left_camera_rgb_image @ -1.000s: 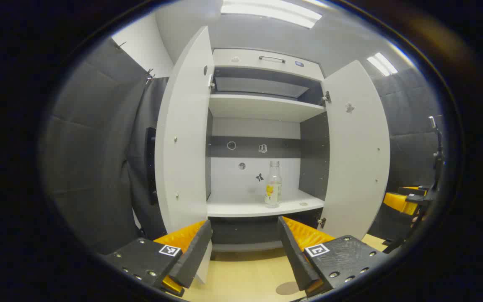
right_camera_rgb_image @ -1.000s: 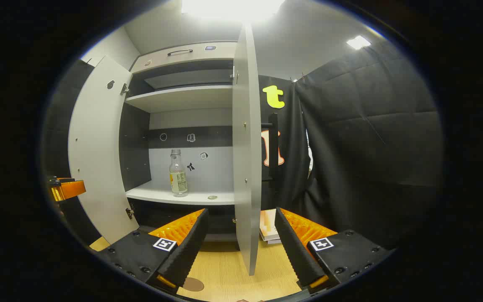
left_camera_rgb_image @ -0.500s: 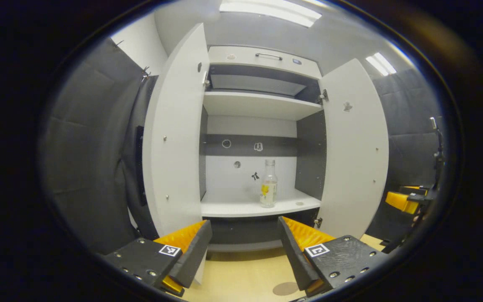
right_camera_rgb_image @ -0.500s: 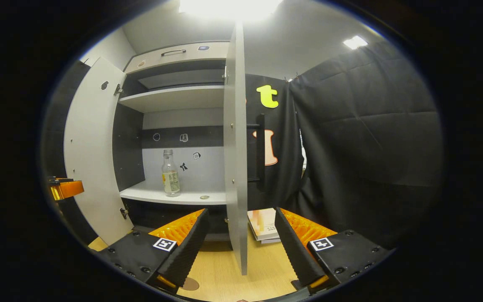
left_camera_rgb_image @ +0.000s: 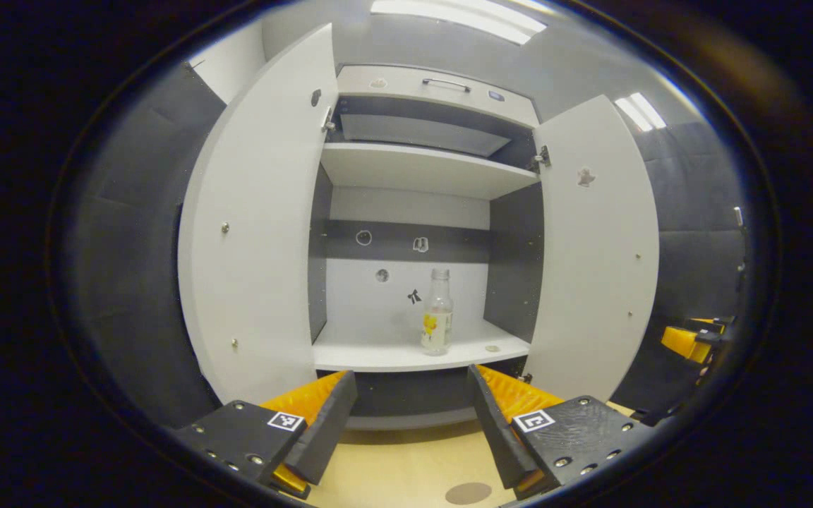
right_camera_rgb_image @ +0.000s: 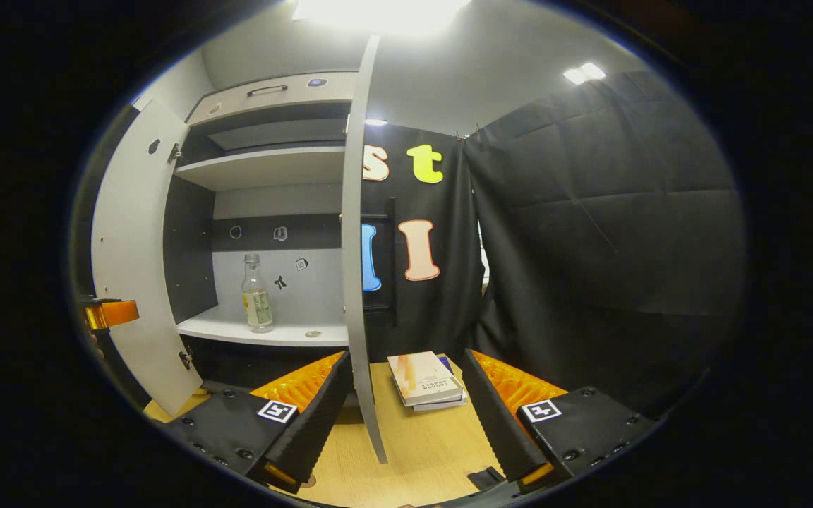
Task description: Grasp the bottle in the cabinet with the left hand and place it on the coaster, then close the right door with the right hand and the left door with the left hand.
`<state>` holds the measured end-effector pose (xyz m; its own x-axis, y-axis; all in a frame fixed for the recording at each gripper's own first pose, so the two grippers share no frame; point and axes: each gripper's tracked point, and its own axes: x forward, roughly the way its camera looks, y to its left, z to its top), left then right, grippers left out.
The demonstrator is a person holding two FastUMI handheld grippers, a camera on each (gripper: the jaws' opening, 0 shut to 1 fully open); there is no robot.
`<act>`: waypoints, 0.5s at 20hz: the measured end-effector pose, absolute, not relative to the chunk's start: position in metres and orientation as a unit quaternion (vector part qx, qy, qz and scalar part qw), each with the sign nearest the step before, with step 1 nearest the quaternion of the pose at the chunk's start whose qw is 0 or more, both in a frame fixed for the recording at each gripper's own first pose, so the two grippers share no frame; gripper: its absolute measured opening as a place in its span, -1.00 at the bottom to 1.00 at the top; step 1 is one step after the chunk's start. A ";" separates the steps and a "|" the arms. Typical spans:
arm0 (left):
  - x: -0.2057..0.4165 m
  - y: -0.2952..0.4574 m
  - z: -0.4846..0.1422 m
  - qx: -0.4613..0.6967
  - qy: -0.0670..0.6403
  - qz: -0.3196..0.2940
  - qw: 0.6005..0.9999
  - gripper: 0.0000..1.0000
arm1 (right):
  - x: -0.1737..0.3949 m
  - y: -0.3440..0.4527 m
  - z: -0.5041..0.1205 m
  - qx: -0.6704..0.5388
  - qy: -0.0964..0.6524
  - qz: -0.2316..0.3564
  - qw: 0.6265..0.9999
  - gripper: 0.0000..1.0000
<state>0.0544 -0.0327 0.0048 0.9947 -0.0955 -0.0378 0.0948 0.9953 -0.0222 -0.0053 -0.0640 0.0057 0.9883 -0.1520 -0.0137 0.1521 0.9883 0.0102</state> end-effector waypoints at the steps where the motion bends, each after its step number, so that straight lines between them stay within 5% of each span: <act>1: 0.061 -0.037 0.008 -0.010 0.020 -0.060 0.998 0.82 | -0.006 -0.070 0.006 0.003 0.008 -0.083 0.997 0.99; 10: 0.149 -0.056 0.042 -0.036 0.007 -0.081 0.996 0.87 | 0.022 -0.151 0.016 -0.012 -0.001 -0.175 0.984 0.99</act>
